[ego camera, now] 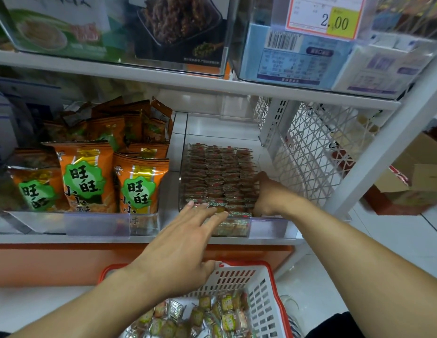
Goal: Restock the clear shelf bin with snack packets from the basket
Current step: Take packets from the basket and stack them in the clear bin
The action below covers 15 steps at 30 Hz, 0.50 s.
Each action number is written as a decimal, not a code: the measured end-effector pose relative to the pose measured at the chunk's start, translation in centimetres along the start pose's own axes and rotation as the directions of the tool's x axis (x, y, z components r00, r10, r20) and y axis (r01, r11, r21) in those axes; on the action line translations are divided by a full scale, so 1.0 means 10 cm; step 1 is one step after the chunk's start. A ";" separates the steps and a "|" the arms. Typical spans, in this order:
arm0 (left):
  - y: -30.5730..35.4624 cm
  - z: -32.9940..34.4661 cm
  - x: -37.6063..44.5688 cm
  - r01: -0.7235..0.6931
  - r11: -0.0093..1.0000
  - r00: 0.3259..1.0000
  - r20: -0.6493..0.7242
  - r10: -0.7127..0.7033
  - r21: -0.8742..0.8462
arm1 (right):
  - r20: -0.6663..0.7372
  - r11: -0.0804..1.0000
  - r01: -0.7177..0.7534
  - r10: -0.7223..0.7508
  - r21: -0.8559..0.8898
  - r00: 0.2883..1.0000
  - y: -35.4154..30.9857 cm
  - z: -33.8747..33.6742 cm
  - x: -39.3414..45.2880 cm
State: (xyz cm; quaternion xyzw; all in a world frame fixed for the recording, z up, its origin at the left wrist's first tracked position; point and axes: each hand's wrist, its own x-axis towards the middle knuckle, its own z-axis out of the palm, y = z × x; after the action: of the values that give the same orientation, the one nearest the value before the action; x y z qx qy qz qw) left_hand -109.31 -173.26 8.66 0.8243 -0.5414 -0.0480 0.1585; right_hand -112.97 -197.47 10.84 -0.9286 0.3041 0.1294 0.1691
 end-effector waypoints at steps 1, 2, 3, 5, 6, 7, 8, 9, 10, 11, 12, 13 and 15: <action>0.01 0.00 0.00 0.002 1.000 1.000 0.005 -0.002 0.003 | 0.004 1.000 0.027 -0.027 0.008 1.000 -0.01 0.00 0.01; 0.02 0.00 0.00 0.003 1.000 1.000 0.010 -0.003 0.009 | 0.014 0.999 0.053 -0.053 0.004 0.999 -0.01 0.01 0.03; 0.02 0.00 0.00 0.004 1.000 1.000 0.015 -0.004 0.018 | 0.023 0.997 0.075 -0.075 -0.011 0.997 -0.02 0.02 0.04; 0.04 -0.01 0.00 0.004 0.999 1.000 0.027 -0.005 0.033 | 0.045 0.993 0.109 -0.107 -0.049 0.993 0.00 0.01 0.07; 0.03 -0.01 0.00 0.005 0.999 0.999 0.034 -0.006 0.033 | 0.049 0.993 0.100 -0.097 -0.064 0.994 0.00 0.00 0.07; 0.03 -0.01 0.00 0.007 0.999 0.999 0.042 -0.008 0.032 | 0.050 0.994 0.069 -0.065 -0.085 0.997 0.00 0.00 0.07; 0.03 -0.02 0.01 0.007 0.999 0.999 0.048 -0.009 0.031 | 0.043 0.993 0.048 -0.044 -0.109 0.998 0.00 0.01 0.08; 0.02 -0.01 0.01 0.005 0.999 0.999 0.052 -0.007 0.032 | 0.044 0.991 0.036 -0.031 -0.132 0.999 0.00 0.03 0.09; 0.02 -0.01 0.01 0.002 1.000 0.999 0.053 -0.003 0.030 | 0.054 0.988 0.036 -0.028 -0.151 0.998 -0.02 0.05 0.12; 0.01 -0.01 0.01 0.000 1.000 0.999 0.052 -0.001 0.027 | 0.063 0.985 0.043 -0.032 -0.168 0.997 -0.03 0.07 0.14; 0.01 0.00 0.01 0.000 1.000 0.999 0.050 -0.001 0.023 | 0.066 0.983 0.052 -0.040 -0.179 0.997 -0.05 0.08 0.15; 0.01 -0.01 0.00 0.000 1.000 0.999 0.050 -0.001 0.017 | 0.067 0.982 0.058 -0.047 -0.181 0.997 -0.06 0.08 0.16; 0.03 -0.03 -0.01 -0.003 1.000 0.999 0.046 0.003 -0.004 | 0.088 0.985 0.059 -0.045 -0.160 0.995 -0.09 0.01 0.10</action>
State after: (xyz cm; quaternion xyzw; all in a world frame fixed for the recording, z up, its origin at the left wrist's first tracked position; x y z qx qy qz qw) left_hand -109.54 -173.21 9.02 0.8219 -0.5460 -0.0679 0.1474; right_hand -111.65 -197.26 10.59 -0.9406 0.2608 0.1883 0.1089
